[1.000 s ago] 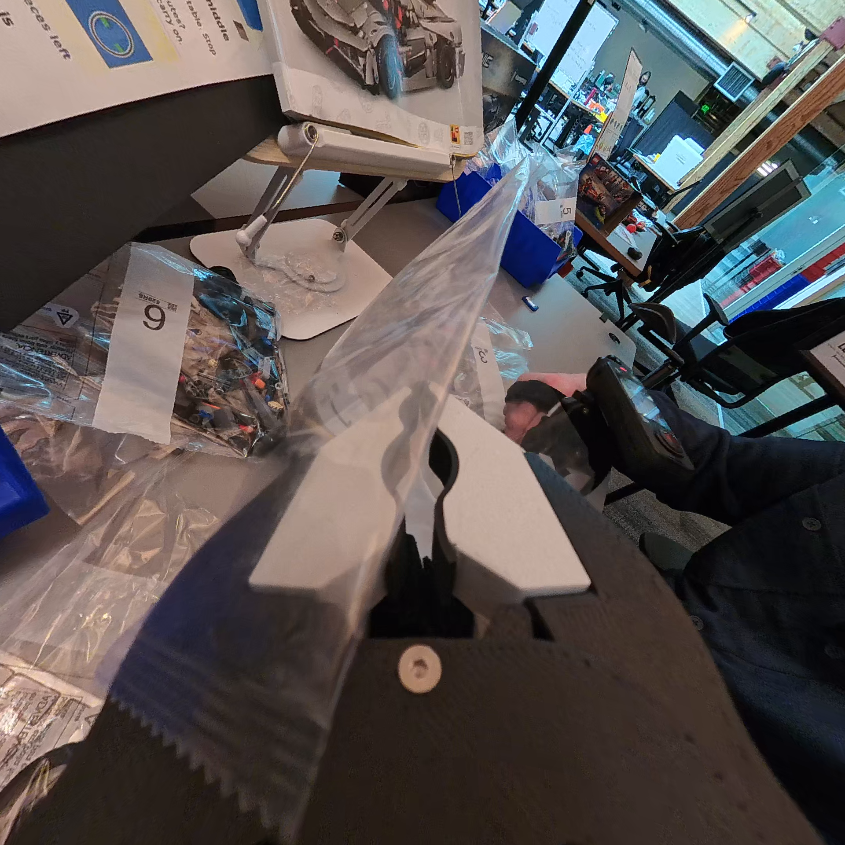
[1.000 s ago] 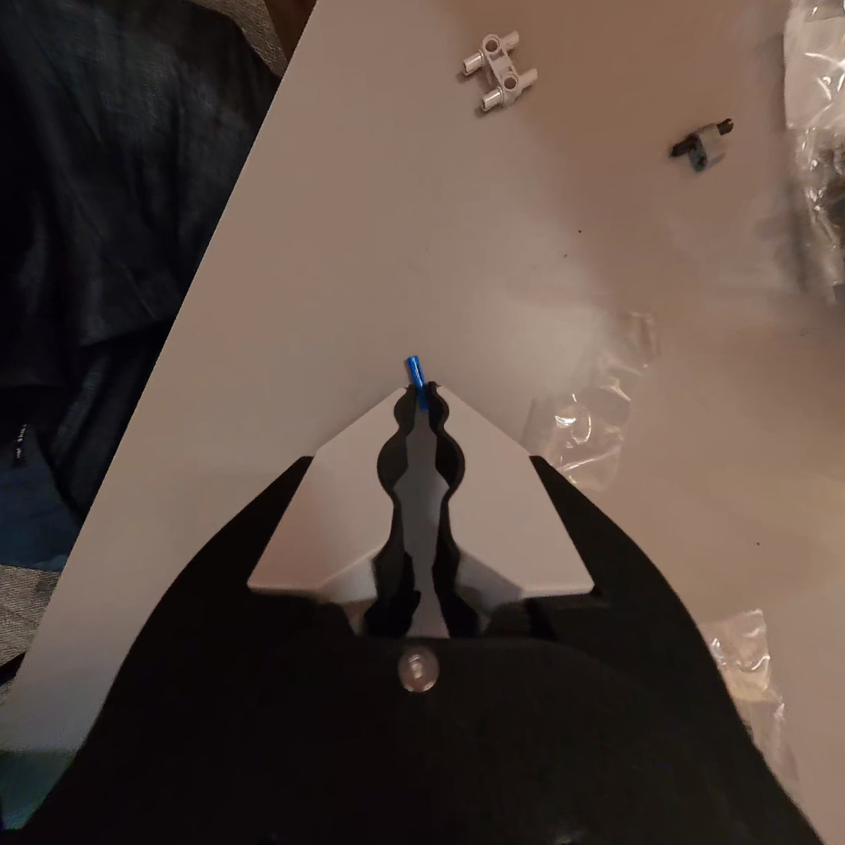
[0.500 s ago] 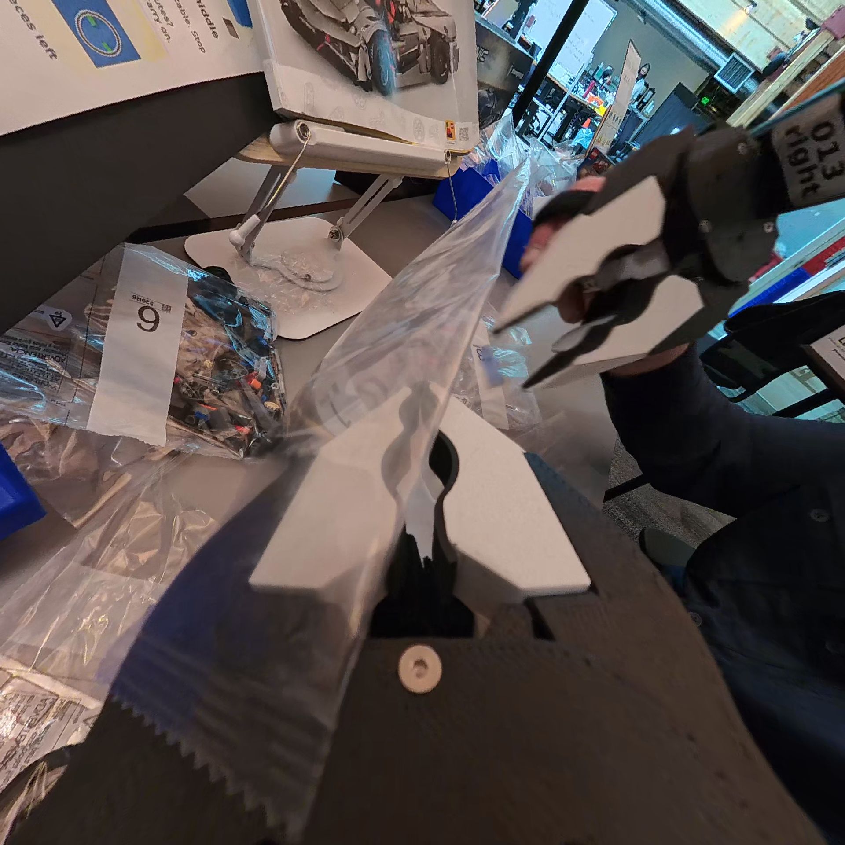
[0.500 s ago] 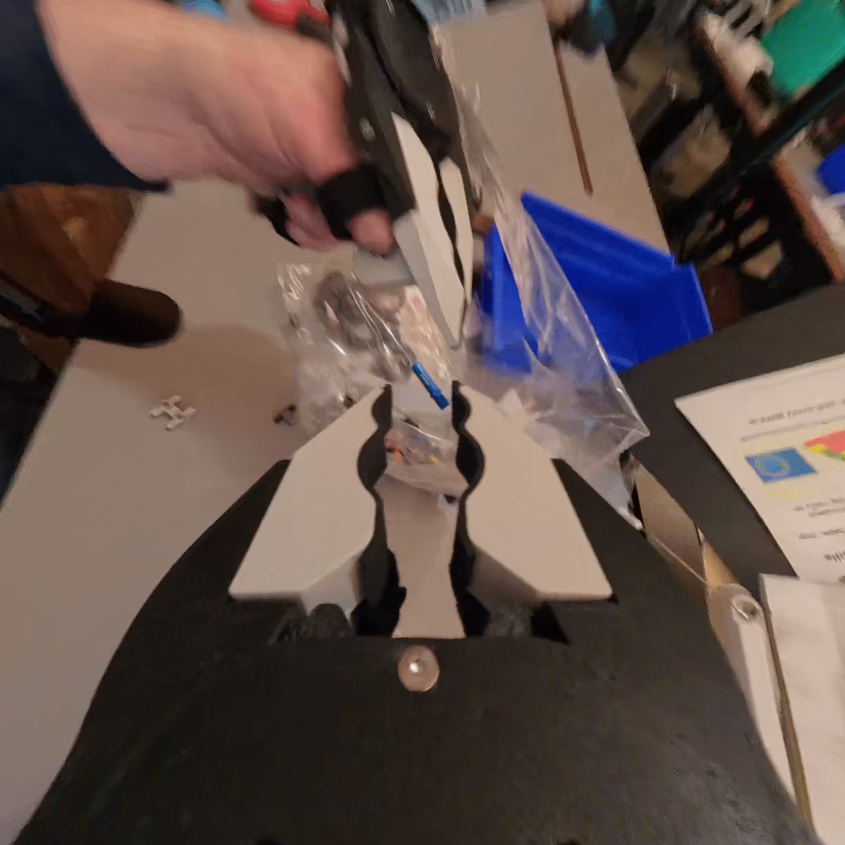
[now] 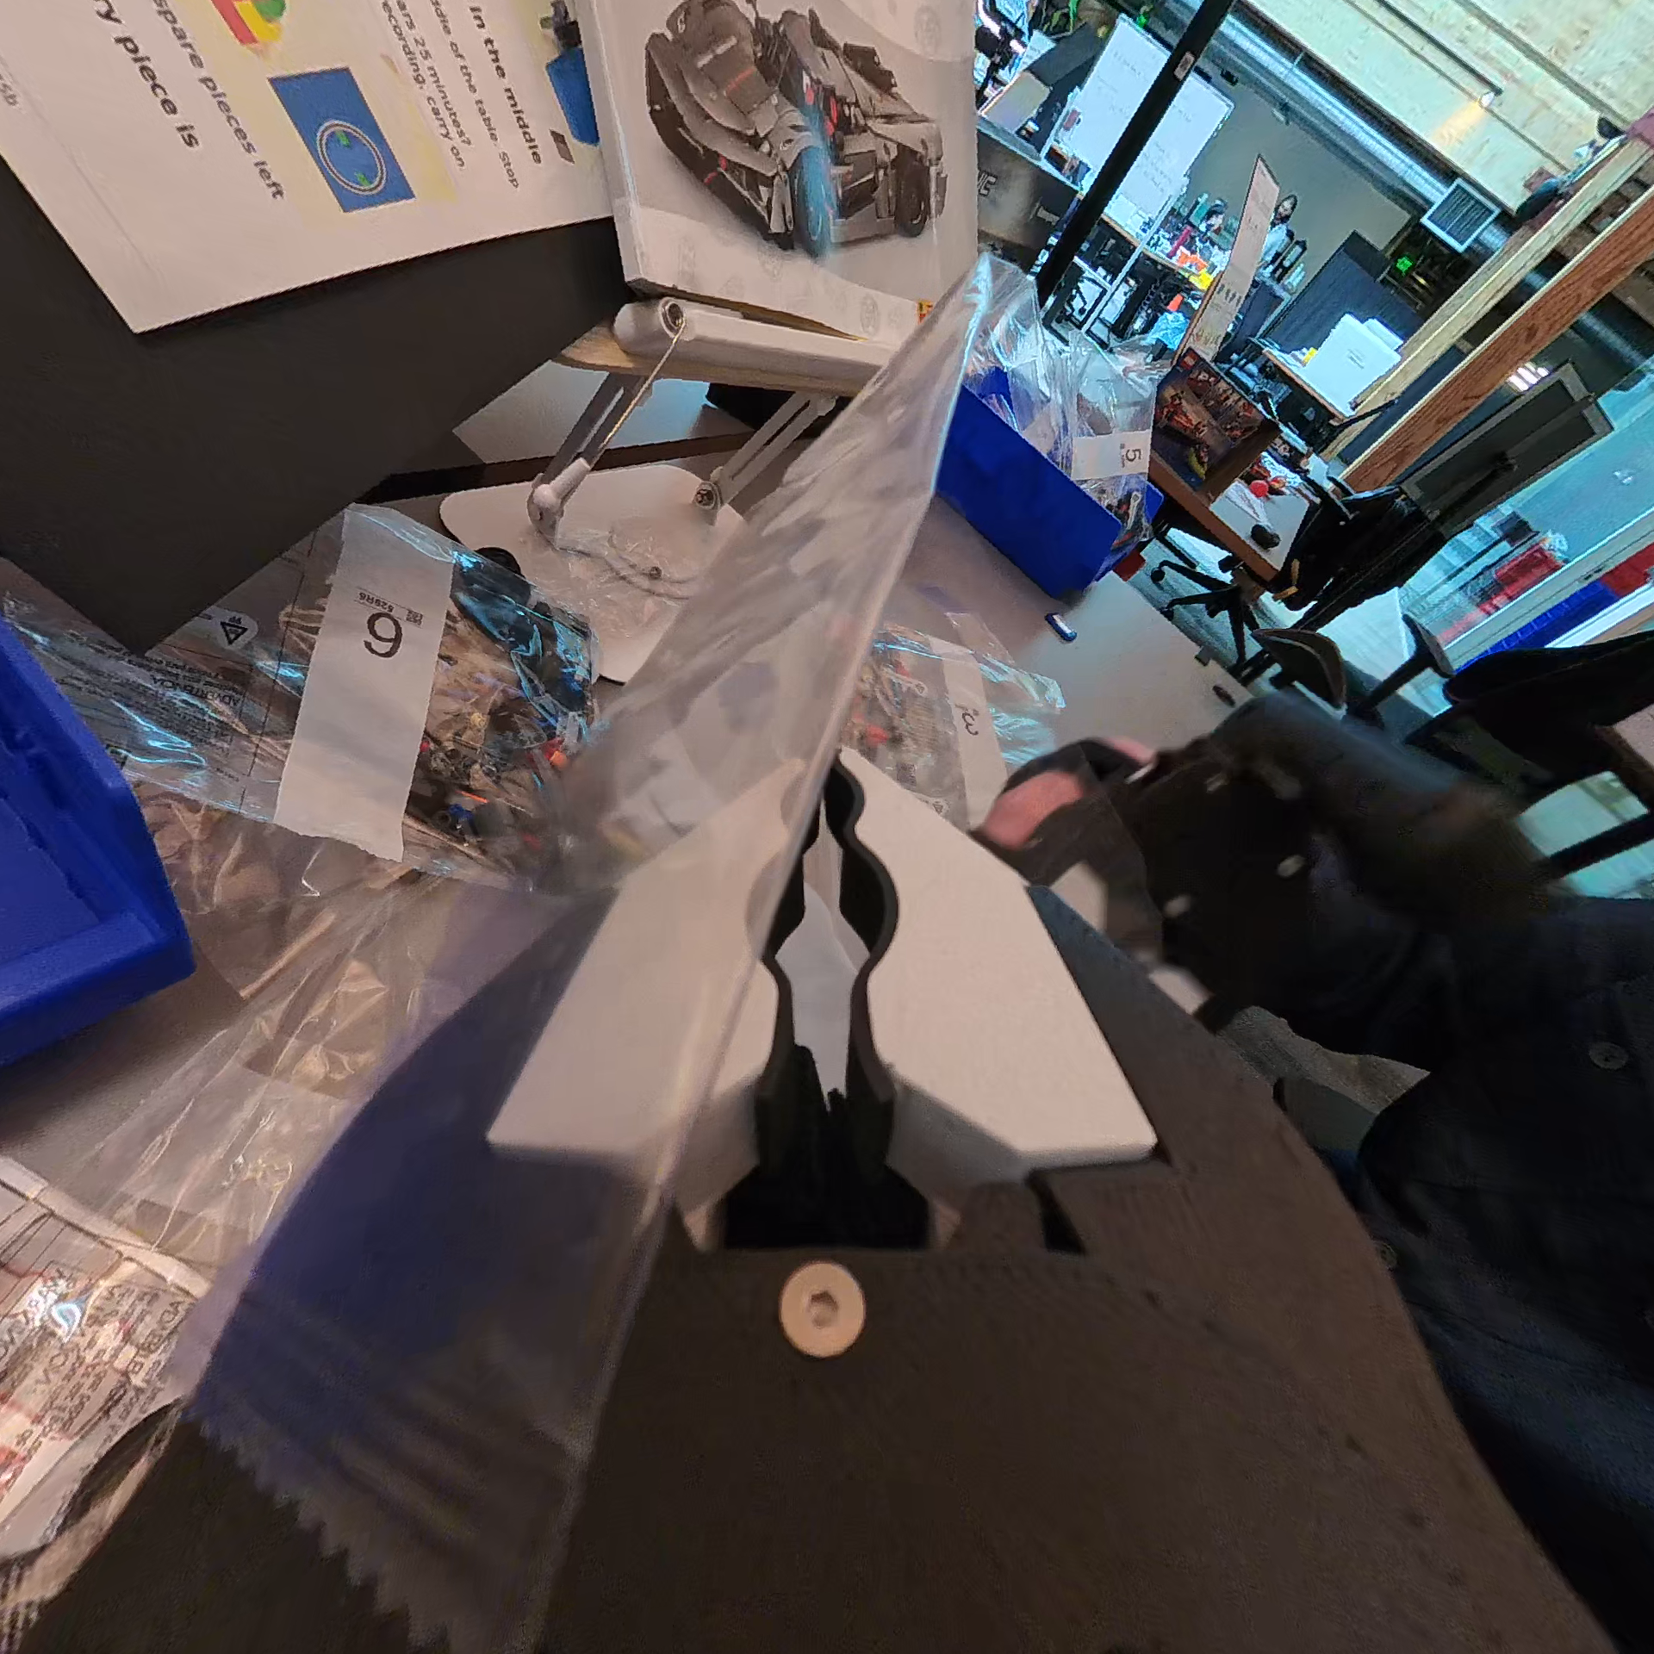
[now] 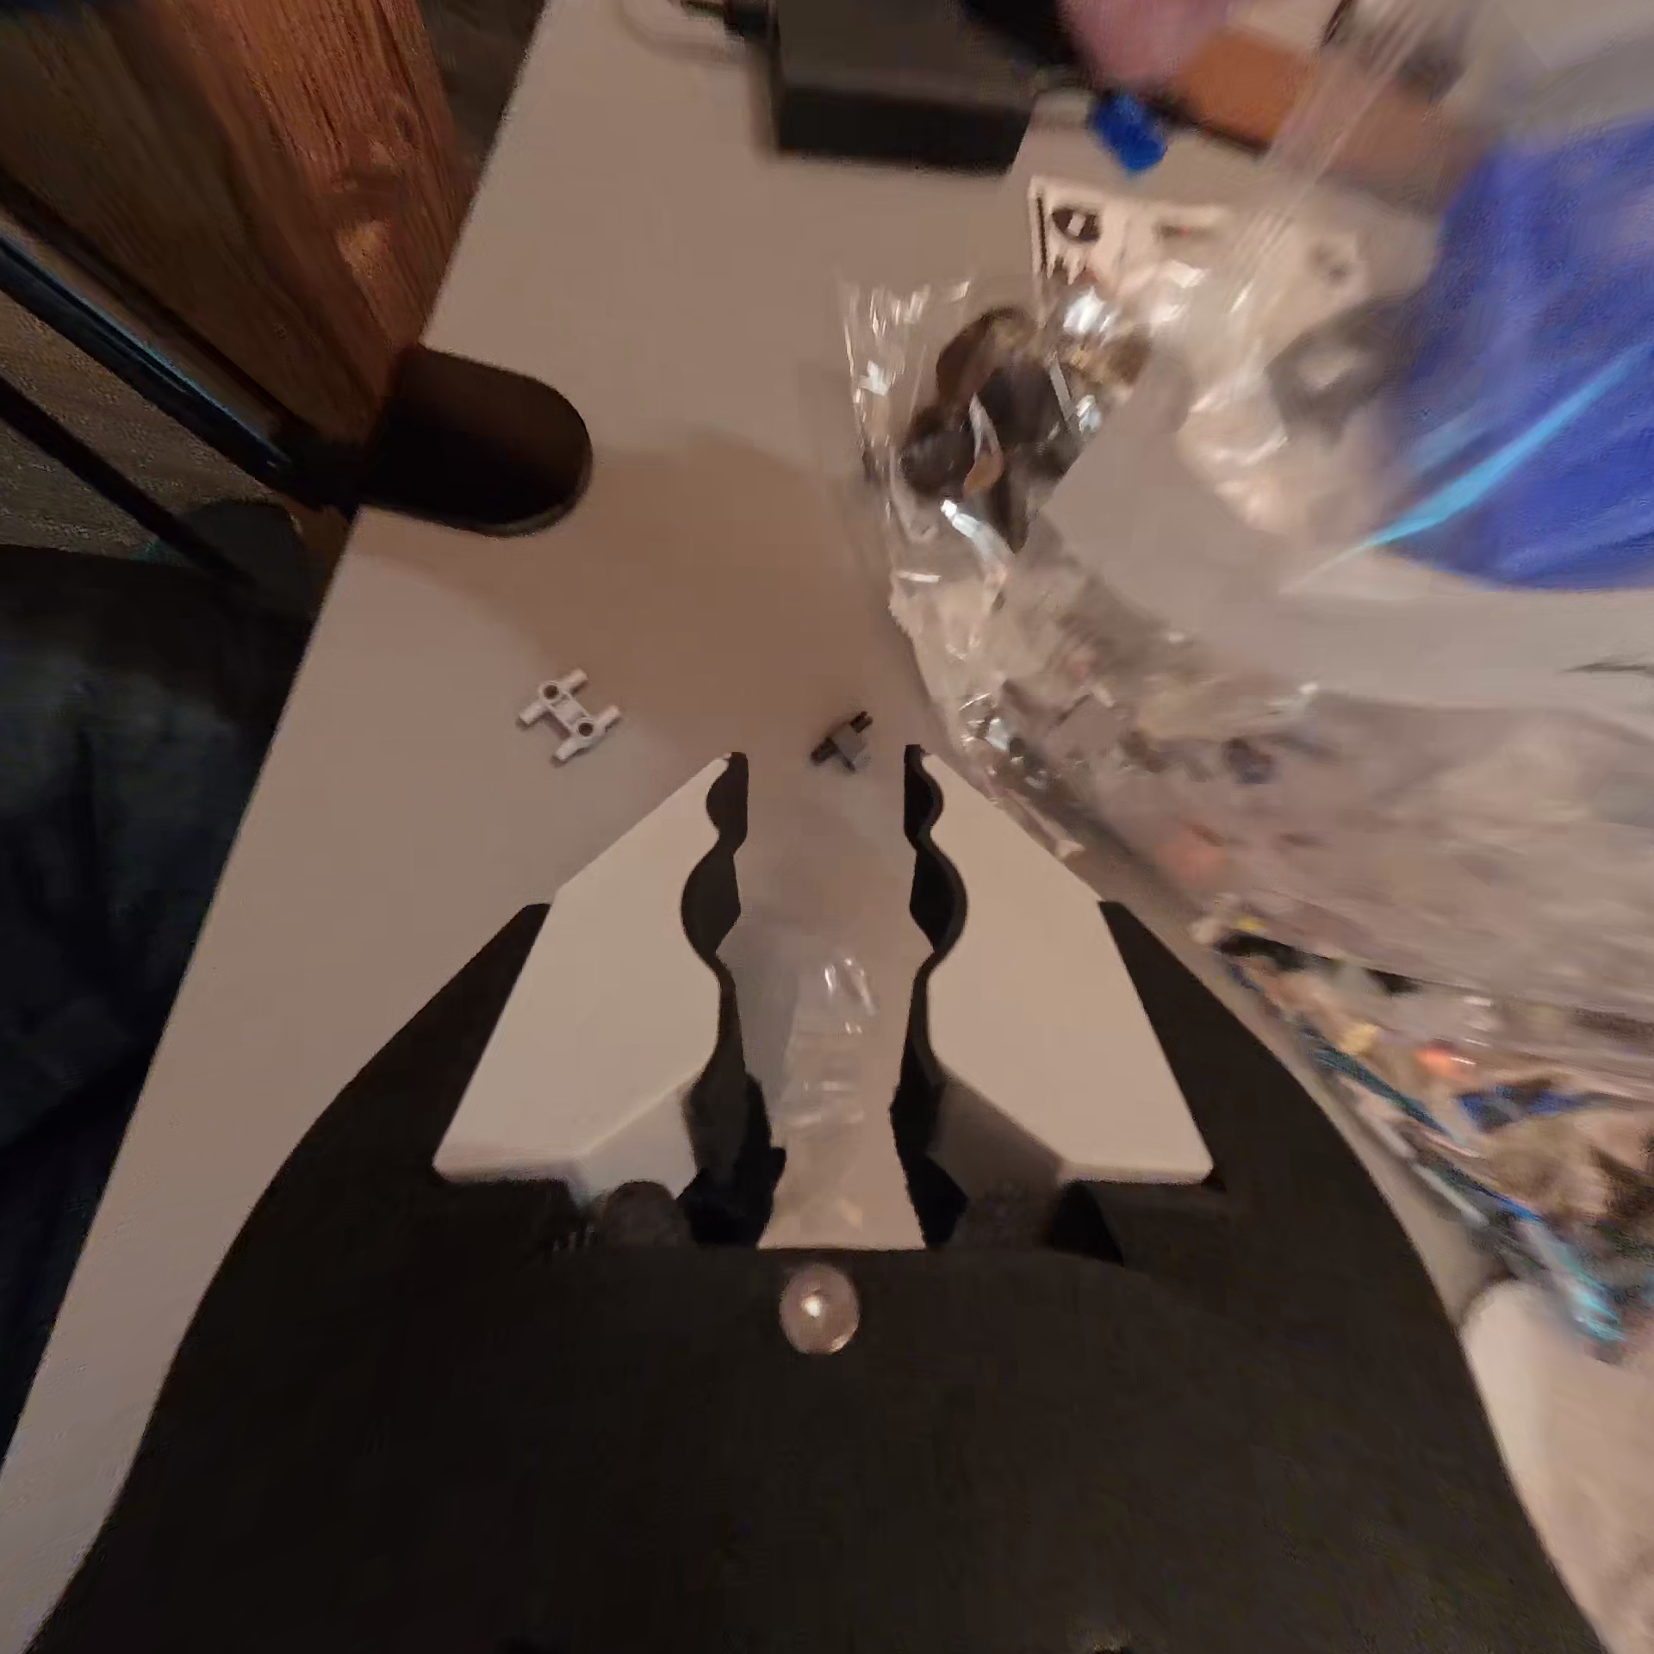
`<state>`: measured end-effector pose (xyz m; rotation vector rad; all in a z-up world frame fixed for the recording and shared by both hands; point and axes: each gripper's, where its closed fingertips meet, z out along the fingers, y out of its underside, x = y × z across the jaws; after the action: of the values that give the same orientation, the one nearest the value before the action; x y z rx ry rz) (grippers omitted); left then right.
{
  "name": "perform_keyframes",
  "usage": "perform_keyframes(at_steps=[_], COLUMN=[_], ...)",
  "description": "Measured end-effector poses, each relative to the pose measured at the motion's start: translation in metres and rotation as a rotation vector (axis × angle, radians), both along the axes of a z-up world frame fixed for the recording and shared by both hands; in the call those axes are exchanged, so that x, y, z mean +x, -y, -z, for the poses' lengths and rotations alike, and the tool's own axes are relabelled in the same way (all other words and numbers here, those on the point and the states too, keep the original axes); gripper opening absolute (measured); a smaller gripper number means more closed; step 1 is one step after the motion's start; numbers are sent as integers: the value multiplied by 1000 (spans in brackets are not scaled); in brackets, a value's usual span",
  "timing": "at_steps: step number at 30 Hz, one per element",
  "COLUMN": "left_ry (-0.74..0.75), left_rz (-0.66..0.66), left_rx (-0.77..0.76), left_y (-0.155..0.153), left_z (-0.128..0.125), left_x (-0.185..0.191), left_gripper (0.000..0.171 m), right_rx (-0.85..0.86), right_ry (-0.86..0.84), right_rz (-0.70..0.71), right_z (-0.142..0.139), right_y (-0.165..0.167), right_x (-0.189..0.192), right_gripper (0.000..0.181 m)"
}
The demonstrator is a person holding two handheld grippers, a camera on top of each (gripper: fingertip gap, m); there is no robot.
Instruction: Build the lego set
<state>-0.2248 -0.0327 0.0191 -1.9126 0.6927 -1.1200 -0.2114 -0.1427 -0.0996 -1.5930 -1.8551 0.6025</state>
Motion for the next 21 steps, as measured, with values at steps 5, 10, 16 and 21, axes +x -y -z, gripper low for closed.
perform_keyframes(at_steps=[5, 10, 16, 21], left_ry=[-4, -3, -2, -7], left_rz=[7, 10, 8, 16], left_rx=[-3, -10, -10, -10], left_y=[1, -1, -1, 0], left_z=[1, 4, 4, 5], left_x=[2, 1, -1, 2], left_gripper=[0, 0, 0, 0], right_rx=[-84, -118, -119, -101], right_ry=[57, 75, 53, -20], right_rz=[24, 26, -12, -47], right_z=[57, 72, 70, 37], right_y=[-12, -18, -12, 4], right_x=[-23, -29, -24, -8], right_gripper=[30, 18, 13, 13])
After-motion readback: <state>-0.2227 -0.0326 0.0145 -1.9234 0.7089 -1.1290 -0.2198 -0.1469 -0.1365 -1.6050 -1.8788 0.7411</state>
